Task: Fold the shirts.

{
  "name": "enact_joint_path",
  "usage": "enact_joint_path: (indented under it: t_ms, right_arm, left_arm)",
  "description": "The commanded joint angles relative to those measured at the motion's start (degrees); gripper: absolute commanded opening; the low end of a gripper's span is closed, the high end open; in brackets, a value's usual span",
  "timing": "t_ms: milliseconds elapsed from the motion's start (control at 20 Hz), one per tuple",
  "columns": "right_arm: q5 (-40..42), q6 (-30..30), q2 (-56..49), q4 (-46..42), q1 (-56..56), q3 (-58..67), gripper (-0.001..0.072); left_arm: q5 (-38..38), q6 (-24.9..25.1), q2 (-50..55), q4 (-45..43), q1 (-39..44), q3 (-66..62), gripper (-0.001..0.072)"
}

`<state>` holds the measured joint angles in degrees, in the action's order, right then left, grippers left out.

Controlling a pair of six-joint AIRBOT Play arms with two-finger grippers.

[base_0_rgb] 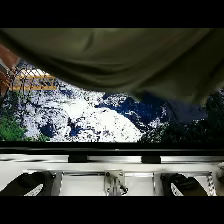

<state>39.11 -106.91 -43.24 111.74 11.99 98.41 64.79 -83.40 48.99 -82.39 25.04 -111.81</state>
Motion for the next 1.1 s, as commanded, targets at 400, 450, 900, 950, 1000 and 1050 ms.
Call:
enact_joint_path:
  t_ms: [400,450,900,950,1000,1050]
  right_arm:
    - [17.16,0.15,-37.81,5.44,0.02,0.85,0.0058]
    - [18.78,0.39,-42.27,7.5,0.04,0.85,0.0059]
    - [33.07,8.92,-57.96,10.03,-1.6,0.85,0.0654]
    - [35.71,8.7,-56.59,8.79,-2.73,0.85,0.0654]
    - [39.39,8.48,-54.97,6.29,-4.22,0.85,0.0654]
    - [43.52,8.52,-53.75,3.02,-5.57,0.83,0.0653]
  left_arm:
    - [11.23,-4.9,-0.68,-6.21,0.0,46.36,0.0029]
    - [10.47,-6.21,-0.7,-6.1,0.0,50.6,0.0029]
    - [5.66,-11.47,-0.7,-5.88,-0.02,60.83,0.003]
    - [5.66,-11.47,-0.7,-5.88,-0.02,60.83,0.0029]
    - [5.66,-11.45,-0.7,-5.9,-0.02,60.83,0.0029]
    - [5.66,-11.47,-0.7,-5.9,-0.02,60.83,0.0029]
